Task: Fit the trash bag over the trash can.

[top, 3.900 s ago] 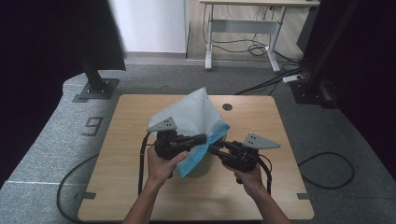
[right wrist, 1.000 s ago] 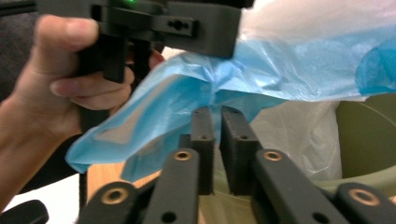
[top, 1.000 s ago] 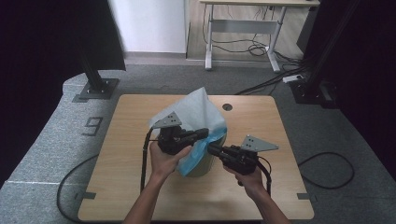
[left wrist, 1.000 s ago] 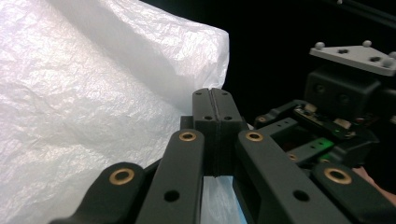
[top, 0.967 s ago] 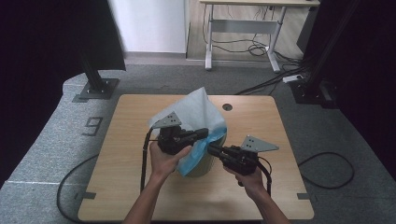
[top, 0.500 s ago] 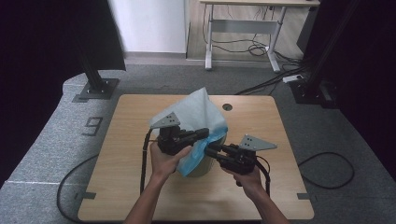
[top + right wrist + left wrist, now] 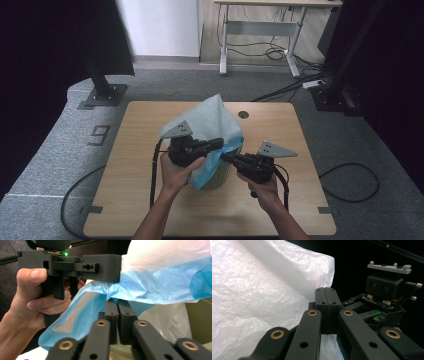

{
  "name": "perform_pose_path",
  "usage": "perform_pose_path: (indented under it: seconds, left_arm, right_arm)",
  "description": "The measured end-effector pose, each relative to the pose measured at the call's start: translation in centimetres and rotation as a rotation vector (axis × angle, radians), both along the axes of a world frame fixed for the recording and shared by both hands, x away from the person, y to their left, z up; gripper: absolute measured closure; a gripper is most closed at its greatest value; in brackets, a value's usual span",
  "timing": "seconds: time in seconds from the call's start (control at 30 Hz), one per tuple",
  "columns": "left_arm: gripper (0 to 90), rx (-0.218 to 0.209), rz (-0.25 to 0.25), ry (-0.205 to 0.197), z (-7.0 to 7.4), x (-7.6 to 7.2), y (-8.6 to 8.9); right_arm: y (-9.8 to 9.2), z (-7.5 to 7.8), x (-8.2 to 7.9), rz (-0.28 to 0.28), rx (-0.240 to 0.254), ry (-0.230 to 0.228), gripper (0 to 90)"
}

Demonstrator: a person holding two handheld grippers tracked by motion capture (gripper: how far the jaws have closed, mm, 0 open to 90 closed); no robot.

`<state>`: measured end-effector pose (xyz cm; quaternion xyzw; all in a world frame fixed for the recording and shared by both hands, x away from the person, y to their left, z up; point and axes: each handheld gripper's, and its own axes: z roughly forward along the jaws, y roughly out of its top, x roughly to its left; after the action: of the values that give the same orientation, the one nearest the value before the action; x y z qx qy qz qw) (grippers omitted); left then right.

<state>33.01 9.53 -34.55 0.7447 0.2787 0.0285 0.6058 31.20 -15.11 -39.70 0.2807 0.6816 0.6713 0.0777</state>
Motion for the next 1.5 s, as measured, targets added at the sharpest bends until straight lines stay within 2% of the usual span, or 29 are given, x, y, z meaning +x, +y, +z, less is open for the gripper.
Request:
perform_pose_path:
  seconds: [0.07,0.2,0.33,0.5,0.6,0.77,0.93,1.13,1.33,1.5]
  left_arm:
    - [90.0,0.004,0.005,-0.008,0.0,0.0,0.1]
    - [90.0,0.014,0.016,-0.024,0.2,-0.2,0.3]
    - [90.0,0.032,0.035,-0.044,0.4,-0.3,0.5]
    - [90.0,-0.016,0.079,-0.067,1.1,-0.4,2.3]
    - [90.0,-0.035,0.103,-0.072,1.5,-0.5,3.6]
    - [90.0,-0.068,0.124,-0.067,1.5,-0.6,5.4]
    - [90.0,-0.066,0.127,-0.062,0.9,-0.9,6.1]
    - [90.0,-0.049,0.131,-0.064,0.0,-1.9,7.3]
    - [90.0,-0.024,0.149,-0.059,-1.5,-3.5,9.0]
    - [90.0,-0.021,0.161,-0.041,-2.8,-4.0,10.4]
  right_arm:
    - [0.0,0.0,-0.1,-0.016,-0.010,-0.008,89.0]
    - [-0.1,0.1,-0.3,-0.059,-0.076,-0.029,89.2]
    - [-0.4,0.1,-0.5,-0.091,-0.121,-0.042,89.2]
    - [-1.6,0.0,-0.4,-0.154,-0.179,-0.041,89.2]
    - [-2.6,-0.1,-0.1,-0.229,-0.225,-0.062,89.2]
    - [-4.6,0.4,0.5,-0.283,-0.205,-0.059,89.1]
    - [-5.8,1.1,0.3,-0.317,-0.209,-0.086,89.1]
    - [-6.3,1.1,-1.1,-0.307,-0.248,-0.126,89.0]
    - [-5.7,-0.9,-3.1,-0.238,-0.281,-0.129,88.9]
    - [-5.0,-2.1,-3.6,-0.197,-0.290,-0.131,89.0]
